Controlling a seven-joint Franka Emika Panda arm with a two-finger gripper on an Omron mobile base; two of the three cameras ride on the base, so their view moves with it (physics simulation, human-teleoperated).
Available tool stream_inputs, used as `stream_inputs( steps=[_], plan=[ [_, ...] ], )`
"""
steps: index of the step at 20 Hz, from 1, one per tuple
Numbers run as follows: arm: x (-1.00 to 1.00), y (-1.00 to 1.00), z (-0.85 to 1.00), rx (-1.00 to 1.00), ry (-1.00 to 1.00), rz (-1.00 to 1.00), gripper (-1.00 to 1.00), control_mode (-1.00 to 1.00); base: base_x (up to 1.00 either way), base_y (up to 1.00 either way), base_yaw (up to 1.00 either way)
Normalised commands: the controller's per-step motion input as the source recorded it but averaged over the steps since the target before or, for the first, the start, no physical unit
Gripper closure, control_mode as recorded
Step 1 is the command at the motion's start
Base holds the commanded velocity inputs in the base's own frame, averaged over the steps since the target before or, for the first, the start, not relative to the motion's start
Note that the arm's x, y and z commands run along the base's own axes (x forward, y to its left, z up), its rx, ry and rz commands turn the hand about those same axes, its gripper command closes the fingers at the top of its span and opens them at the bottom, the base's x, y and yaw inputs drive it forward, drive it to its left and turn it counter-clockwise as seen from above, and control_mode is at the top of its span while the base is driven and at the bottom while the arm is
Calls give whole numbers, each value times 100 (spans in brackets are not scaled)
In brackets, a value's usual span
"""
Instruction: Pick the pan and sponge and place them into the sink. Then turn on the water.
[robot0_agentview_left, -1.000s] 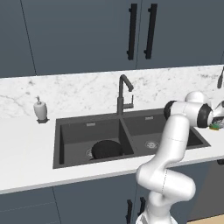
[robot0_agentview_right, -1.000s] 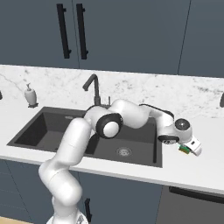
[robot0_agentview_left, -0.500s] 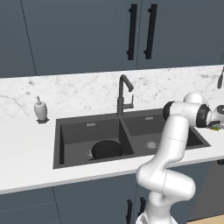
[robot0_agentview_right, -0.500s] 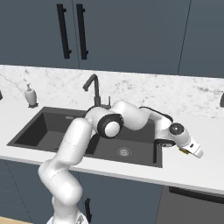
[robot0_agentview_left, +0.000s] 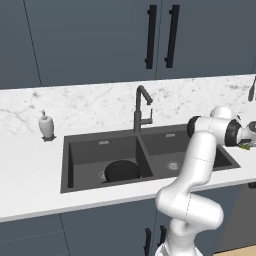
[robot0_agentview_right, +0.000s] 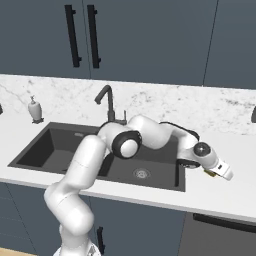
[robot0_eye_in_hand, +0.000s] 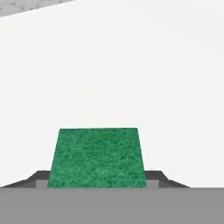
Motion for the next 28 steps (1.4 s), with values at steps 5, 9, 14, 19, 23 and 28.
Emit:
stream_inputs(
  steps=[5,9,14,19,23,28],
  plan=[
    [-35,55,-18,0,-12,8,100,-100,0,0,0],
    [-33,51,21,2,-9,6,100,-100,0,0,0],
    [-40,25,85,9,-5,14,100,-100,0,0,0],
    [-34,25,100,1,6,16,100,-100,0,0,0],
    [-30,30,100,0,6,12,100,-100,0,0,0],
    [-33,35,100,0,5,5,100,-100,0,0,0]
  ],
)
